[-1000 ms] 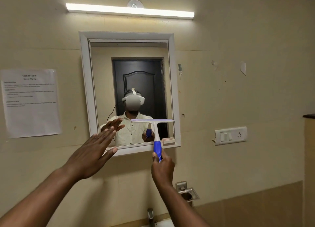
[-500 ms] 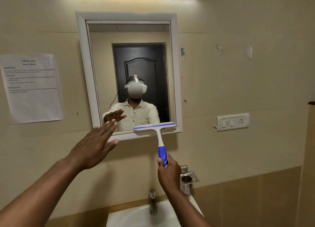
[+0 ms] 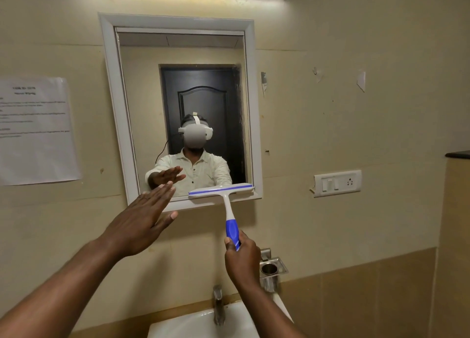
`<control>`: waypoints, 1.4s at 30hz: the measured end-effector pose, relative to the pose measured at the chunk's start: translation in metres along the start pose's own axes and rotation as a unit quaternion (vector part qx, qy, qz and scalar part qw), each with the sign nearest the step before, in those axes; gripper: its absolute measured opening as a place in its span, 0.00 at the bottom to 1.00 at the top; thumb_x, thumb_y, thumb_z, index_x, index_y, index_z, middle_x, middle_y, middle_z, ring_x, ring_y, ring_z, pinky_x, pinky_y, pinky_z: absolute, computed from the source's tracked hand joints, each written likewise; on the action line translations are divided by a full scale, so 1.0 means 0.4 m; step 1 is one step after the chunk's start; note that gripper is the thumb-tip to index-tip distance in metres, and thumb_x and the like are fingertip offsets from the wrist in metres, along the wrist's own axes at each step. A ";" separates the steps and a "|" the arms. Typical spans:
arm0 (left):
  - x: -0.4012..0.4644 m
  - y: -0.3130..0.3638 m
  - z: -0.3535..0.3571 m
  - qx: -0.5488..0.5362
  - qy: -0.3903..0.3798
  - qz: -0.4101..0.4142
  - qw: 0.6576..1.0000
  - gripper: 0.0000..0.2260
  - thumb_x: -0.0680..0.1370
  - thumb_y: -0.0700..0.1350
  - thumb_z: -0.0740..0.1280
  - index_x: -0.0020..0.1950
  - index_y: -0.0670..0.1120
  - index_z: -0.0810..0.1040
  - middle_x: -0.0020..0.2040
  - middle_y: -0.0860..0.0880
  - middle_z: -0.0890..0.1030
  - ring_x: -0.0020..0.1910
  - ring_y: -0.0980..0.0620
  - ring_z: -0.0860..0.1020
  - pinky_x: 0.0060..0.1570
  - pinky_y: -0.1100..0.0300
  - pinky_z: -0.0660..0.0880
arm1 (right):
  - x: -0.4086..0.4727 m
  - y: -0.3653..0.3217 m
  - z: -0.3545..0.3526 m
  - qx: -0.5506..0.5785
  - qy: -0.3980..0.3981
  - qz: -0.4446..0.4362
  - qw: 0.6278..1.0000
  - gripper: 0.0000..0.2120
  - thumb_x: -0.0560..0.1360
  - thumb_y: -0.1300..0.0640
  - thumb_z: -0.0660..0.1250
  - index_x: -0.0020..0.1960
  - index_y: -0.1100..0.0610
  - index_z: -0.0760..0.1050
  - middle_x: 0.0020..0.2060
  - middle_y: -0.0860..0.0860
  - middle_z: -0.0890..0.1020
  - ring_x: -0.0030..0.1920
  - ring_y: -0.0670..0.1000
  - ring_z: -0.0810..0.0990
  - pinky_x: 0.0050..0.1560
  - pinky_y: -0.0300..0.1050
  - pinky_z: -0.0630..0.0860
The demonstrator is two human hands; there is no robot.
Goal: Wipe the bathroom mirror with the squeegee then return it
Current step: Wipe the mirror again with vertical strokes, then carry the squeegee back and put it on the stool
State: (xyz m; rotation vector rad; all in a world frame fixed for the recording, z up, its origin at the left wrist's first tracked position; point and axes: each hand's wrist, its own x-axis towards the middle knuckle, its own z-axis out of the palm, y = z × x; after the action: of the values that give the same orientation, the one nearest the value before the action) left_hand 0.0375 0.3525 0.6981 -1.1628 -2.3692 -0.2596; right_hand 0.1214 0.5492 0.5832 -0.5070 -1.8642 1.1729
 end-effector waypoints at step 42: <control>-0.065 -0.007 -0.046 -0.476 0.101 -0.232 0.842 0.13 0.80 0.51 0.59 0.44 0.53 0.82 0.39 0.51 0.85 0.38 0.55 0.82 0.43 0.54 0.74 | -0.025 -0.304 0.190 0.135 -0.207 -0.154 0.957 0.11 0.79 0.51 0.56 0.52 0.53 0.75 0.36 0.46 0.80 0.37 0.46 0.79 0.41 0.49 0.77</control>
State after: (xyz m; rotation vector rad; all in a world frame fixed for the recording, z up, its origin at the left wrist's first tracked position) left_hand 0.0551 0.3260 0.7008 -0.7928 -2.2873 -1.7825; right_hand 0.0759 0.4442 0.6700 0.1957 -1.9913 1.3592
